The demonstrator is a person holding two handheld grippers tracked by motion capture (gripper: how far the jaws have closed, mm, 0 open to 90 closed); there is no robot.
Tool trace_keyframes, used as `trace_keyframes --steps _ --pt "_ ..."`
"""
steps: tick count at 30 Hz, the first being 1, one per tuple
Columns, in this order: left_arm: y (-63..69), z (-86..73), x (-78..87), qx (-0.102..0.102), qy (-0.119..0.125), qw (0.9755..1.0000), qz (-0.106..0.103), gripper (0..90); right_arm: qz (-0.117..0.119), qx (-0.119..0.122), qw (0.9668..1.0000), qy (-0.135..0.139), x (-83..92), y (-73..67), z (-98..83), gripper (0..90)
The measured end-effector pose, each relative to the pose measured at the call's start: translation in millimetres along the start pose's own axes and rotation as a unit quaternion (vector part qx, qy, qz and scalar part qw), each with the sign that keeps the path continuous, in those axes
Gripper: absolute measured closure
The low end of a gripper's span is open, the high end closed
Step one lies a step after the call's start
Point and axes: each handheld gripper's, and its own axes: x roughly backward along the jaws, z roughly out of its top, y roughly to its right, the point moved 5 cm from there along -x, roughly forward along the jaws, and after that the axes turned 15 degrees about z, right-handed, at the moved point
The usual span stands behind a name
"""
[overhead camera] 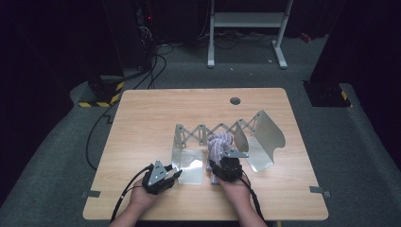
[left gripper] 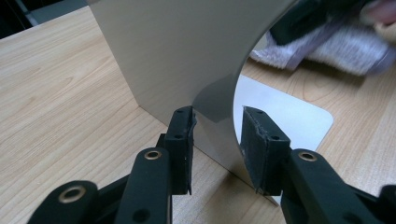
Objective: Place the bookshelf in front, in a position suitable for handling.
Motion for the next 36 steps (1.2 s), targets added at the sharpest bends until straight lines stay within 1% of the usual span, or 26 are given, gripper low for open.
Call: trace_keyframes --steps 4,10,11,12,14,18,21,24,27,31,34,36 --pt "0.4 0.0 -0.4 0.001 0.0 1.0 0.001 64.5 0.012 0.008 0.9994 0.032 14.1 -9.1 13.5 65.0" --pt "0.6 -0.2 -0.2 -0.001 0.0 1.0 0.001 64.5 0.027 0.02 0.9966 0.075 33.4 -22.1 34.7 65.0" --pt "0.5 -0.2 -0.1 -0.001 0.0 1.0 0.0 64.5 0.031 0.023 0.9954 0.088 38.8 -25.7 40.7 65.0" --pt "0.5 -0.3 -0.1 -0.001 0.0 1.0 0.0 64.5 0.031 0.023 0.9954 0.088 38.8 -25.7 40.7 65.0" --pt "0.4 -0.3 -0.2 -0.002 0.0 1.0 0.0 64.5 0.033 0.027 0.994 0.101 44.1 -29.3 46.6 65.0" --pt "0.4 -0.4 -0.4 -0.002 0.001 1.0 -0.001 64.4 0.038 0.038 0.9902 0.129 55.8 -37.6 57.8 65.0" --pt "0.5 -0.4 -0.3 -0.002 0.0 1.0 0.0 64.4 0.037 0.045 0.988 0.143 62.2 -41.5 62.9 65.1" --pt "0.5 -0.3 -0.3 -0.002 0.001 1.0 0.0 64.4 0.037 0.04 0.9886 0.14 60.5 -39.3 61.3 65.1" --pt "0.3 -0.2 -0.2 -0.003 0.001 1.0 -0.001 64.4 0.035 0.031 0.9905 0.13 54.6 -35.6 55.4 65.1" --pt "0.2 -0.1 -0.2 -0.003 0.001 1.0 -0.001 64.4 0.031 0.026 0.9927 0.114 46.5 -31.6 46.4 65.1" --pt "0.1 0.0 -0.2 -0.003 0.001 1.0 -0.001 64.4 0.026 0.02 0.9947 0.097 38.4 -26.8 37.7 65.1" --pt "0.1 0.1 -0.1 -0.003 0.001 1.0 -0.001 64.4 0.022 0.014 0.9964 0.081 31.4 -22.1 30.6 65.1"
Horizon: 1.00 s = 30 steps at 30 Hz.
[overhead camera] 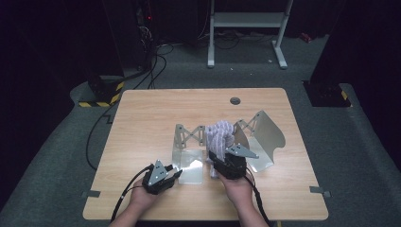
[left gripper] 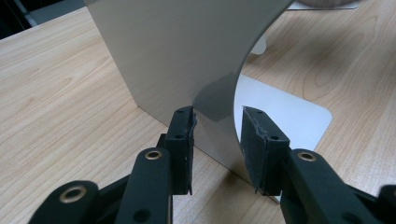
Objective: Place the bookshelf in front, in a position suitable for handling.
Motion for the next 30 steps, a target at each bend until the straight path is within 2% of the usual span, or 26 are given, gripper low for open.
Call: trace_keyframes --steps 5,10,12,19,23,30 --pt "-0.1 0.1 0.0 0.0 0.0 1.0 0.0 64.5 -0.01 -0.014 0.9988 -0.046 -15.8 12.9 -21.1 65.0" --pt "-0.5 0.1 0.2 0.0 0.0 1.0 0.0 64.3 -0.018 -0.012 0.9945 -0.103 -31.8 20.4 -41.4 64.7" --pt "-0.4 0.0 0.5 -0.001 0.0 1.0 0.0 64.4 -0.02 -0.011 0.9932 -0.114 -34.8 22.9 -46.5 64.6" --pt "-0.3 -0.7 0.1 -0.001 -0.002 1.0 -0.001 64.3 -0.036 0.014 0.9929 -0.113 -30.4 21.4 -43.7 64.2" --pt "0.0 -1.5 -0.5 -0.001 -0.006 1.0 -0.001 63.7 -0.037 0.025 0.9949 -0.09 -20.8 18.6 -35.1 64.2" --pt "0.0 -1.9 -1.5 0.0 -0.006 1.0 -0.003 63.0 -0.029 0.047 0.9975 -0.044 -2.8 5.2 -12.6 64.1"
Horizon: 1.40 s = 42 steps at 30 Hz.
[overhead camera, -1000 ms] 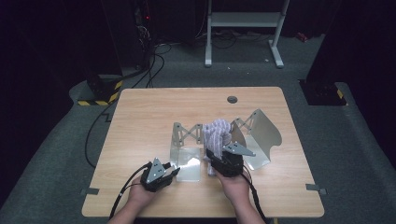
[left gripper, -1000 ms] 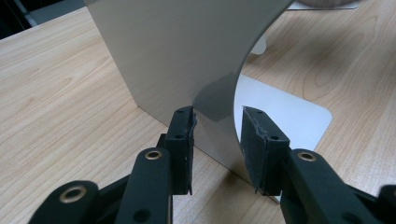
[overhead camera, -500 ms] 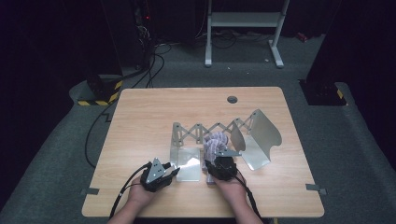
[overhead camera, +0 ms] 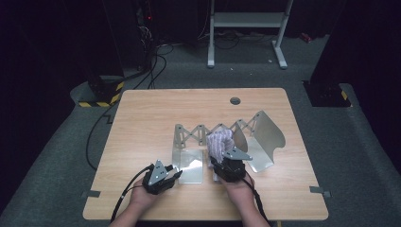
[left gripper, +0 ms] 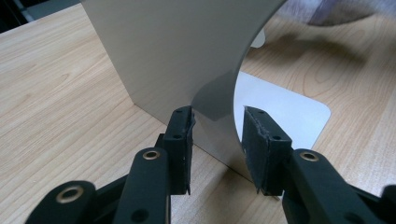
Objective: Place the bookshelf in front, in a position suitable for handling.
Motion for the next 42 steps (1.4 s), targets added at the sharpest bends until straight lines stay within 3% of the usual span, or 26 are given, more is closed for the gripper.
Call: trace_keyframes --steps 7,13,17,25,27,31,35,42 --pt "-0.2 0.0 -0.1 -0.001 0.001 1.0 -0.001 62.9 0.009 0.016 0.9982 0.057 24.4 -12.1 24.8 64.0" --pt "-0.1 -0.1 -0.4 0.001 -0.001 1.0 -0.003 62.8 0.02 0.037 0.993 0.11 49.5 -27.0 46.1 64.1" --pt "-0.1 -0.1 -0.6 0.002 0.0 1.0 -0.002 62.9 0.033 0.056 0.9897 0.128 57.6 -42.1 54.3 64.2" --pt "0.1 -0.1 -0.1 0.002 -0.001 1.0 -0.004 64.0 0.098 0.099 0.9845 0.106 42.1 -82.2 51.8 64.7" --pt "0.1 -0.1 0.0 0.001 -0.001 1.0 -0.004 64.1 0.101 0.1 0.9858 0.089 32.0 -85.7 45.7 64.8" --pt "0.2 -0.2 0.5 0.0 -0.002 1.0 -0.003 64.4 0.09 0.082 0.9918 0.04 8.8 -76.0 28.1 64.9" --pt "0.7 0.0 0.7 0.002 -0.001 1.0 -0.004 64.8 0.061 0.077 0.9951 0.004 -4.8 -62.1 13.3 64.9" --pt "10.2 3.0 1.1 -0.011 0.003 0.9999 -0.011 66.4 0.009 0.075 0.9971 -0.001 -4.4 -41.2 7.0 65.0"
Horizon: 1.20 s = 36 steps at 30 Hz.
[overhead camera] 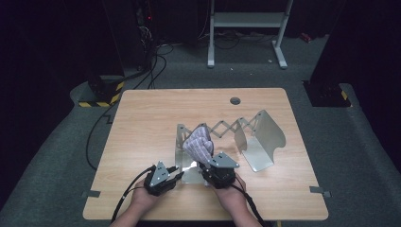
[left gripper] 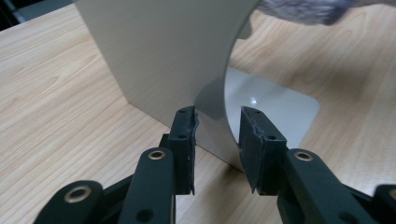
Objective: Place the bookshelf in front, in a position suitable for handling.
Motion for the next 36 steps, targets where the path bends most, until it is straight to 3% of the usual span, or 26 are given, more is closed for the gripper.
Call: trace_keyframes --steps 11,23,28,36 --pt "-0.1 2.7 4.5 -0.003 0.018 0.9997 -0.014 61.1 -0.059 -0.011 0.9982 0.001 11.2 31.6 -6.9 65.1" --pt "-5.5 1.5 5.2 -0.004 0.015 0.9999 -0.007 60.4 -0.095 -0.008 0.9954 0.0 23.9 48.2 -8.8 65.1" --pt "-7.4 1.5 5.7 -0.004 0.014 0.9999 -0.005 60.3 -0.107 -0.018 0.9941 0.007 32.6 57.1 -8.7 64.9" --pt "-10.1 -0.4 4.6 -0.008 0.004 1.0 0.003 59.9 -0.101 0.002 0.9949 0.003 30.2 44.6 -7.3 65.2"
